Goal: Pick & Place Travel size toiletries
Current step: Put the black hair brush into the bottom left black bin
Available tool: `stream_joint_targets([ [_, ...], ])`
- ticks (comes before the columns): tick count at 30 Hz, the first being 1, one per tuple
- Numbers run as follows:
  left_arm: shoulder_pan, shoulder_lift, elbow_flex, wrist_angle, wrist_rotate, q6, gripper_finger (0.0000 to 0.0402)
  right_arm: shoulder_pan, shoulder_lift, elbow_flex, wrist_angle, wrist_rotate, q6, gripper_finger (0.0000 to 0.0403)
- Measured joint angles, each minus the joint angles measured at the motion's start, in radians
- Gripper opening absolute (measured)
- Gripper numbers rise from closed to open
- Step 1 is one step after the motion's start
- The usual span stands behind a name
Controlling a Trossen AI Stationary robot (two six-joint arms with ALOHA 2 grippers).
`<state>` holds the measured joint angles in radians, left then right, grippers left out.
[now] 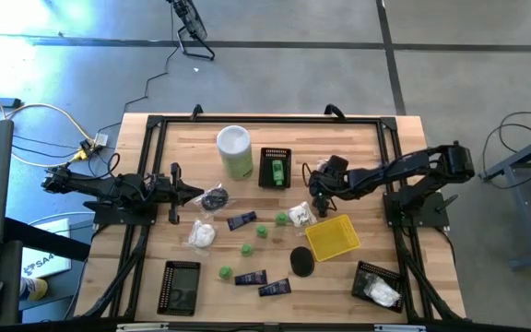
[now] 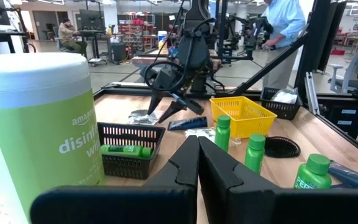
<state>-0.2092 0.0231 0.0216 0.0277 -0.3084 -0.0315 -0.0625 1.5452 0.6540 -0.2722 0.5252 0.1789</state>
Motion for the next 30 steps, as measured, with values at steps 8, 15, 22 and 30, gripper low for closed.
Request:
stream_joint_targets([
  [8,0.000,0.000,0.000,0.000,0.000,0.000,0.0003,-0.005,0.000,0.000,0.000,-0.055,0.000,0.0160],
  [15,0.000,0.000,0.000,0.000,0.000,0.000,0.0003,-0.034,0.000,0.000,-0.008,-0.036,0.008,0.0160],
  [22,0.000,0.000,0.000,0.000,0.003,0.000,0.0003,-0.045,0.000,0.000,-0.009,-0.071,0.002,0.0151],
  [30,0.000,0.000,0.000,0.000,0.002,0.000,0.0003,-0.058,0.000,0.000,-0.009,-0.072,0.037,0.0125],
])
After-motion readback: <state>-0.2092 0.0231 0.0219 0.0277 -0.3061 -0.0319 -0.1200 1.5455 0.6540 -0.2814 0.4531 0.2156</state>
